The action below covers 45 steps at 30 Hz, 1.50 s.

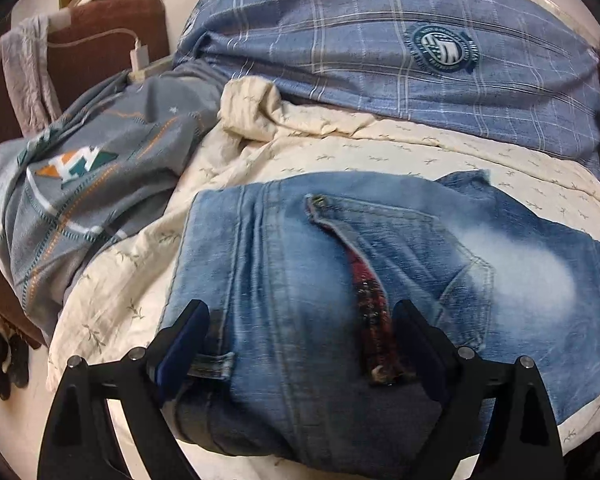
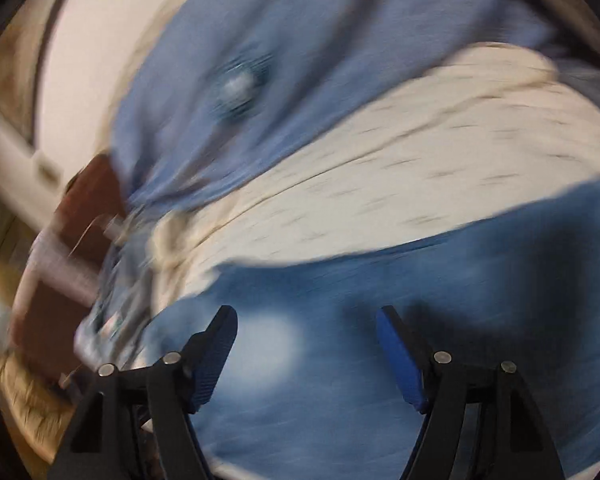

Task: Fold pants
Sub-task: 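Lift the leg hems with the right gripper and fold them over the jeans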

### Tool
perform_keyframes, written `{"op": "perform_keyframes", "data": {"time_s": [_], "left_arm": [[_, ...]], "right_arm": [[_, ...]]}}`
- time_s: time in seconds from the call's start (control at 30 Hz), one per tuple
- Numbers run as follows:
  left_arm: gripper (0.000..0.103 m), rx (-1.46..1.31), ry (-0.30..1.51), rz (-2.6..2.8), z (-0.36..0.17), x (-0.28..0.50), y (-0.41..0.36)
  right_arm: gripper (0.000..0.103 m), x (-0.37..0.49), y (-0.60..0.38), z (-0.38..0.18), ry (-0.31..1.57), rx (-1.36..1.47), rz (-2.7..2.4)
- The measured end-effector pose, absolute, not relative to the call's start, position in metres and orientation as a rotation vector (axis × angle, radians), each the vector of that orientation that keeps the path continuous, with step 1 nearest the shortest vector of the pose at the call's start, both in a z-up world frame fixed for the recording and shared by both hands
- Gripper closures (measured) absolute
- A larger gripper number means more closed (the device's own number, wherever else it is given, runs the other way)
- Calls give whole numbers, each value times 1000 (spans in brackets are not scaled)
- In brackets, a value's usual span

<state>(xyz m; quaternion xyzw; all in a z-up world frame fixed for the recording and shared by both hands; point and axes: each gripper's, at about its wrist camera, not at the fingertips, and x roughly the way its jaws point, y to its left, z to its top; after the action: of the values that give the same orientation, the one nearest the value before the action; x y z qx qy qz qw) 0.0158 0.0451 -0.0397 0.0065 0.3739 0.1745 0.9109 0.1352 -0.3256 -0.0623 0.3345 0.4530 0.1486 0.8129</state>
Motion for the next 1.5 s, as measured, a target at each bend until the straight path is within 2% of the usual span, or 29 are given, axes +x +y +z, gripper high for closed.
{"op": "perform_keyframes", "data": {"time_s": [0.07,0.23,0.37,0.5,0.67,0.77,0.97,1.13,1.23,1.33,1.4,1.43,1.47,1.5], "left_arm": [[10,28,732,371,-35,12,39],[10,70,594,353,-16,-4,17],[10,75,620,235,-11,-1,-30],[10,80,659,74,-17,11,-93],[10,97,717,-31,-35,25,-153],[10,100,756,-52,-45,31,-174],[10,94,785,-43,-53,45,-185],[8,203,941,18,-85,68,-197],[9,254,931,26,-77,67,-203],[9,268,840,11,-60,55,-204],[9,390,865,55,-76,59,-212],[7,439,920,51,-88,65,-215],[6,446,855,56,-90,62,-215],[5,460,855,62,-91,62,-217]], "right_arm": [[28,139,-361,-80,948,956,376],[26,79,-398,-41,777,1007,446],[25,15,-437,-66,876,1042,235],[25,-35,-486,-102,865,1312,181],[24,-39,-502,-103,847,1327,182],[24,-30,-494,-110,913,1308,190],[24,-11,-481,-107,906,1235,138],[24,-3,-472,-106,941,1171,106],[25,4,-464,-103,964,1130,79],[32,10,-455,-95,1002,1028,47],[38,12,-450,-91,1023,952,21],[48,13,-447,-89,1031,915,0],[63,14,-445,-86,1037,872,-20],[70,15,-444,-85,1037,854,-21]]}}
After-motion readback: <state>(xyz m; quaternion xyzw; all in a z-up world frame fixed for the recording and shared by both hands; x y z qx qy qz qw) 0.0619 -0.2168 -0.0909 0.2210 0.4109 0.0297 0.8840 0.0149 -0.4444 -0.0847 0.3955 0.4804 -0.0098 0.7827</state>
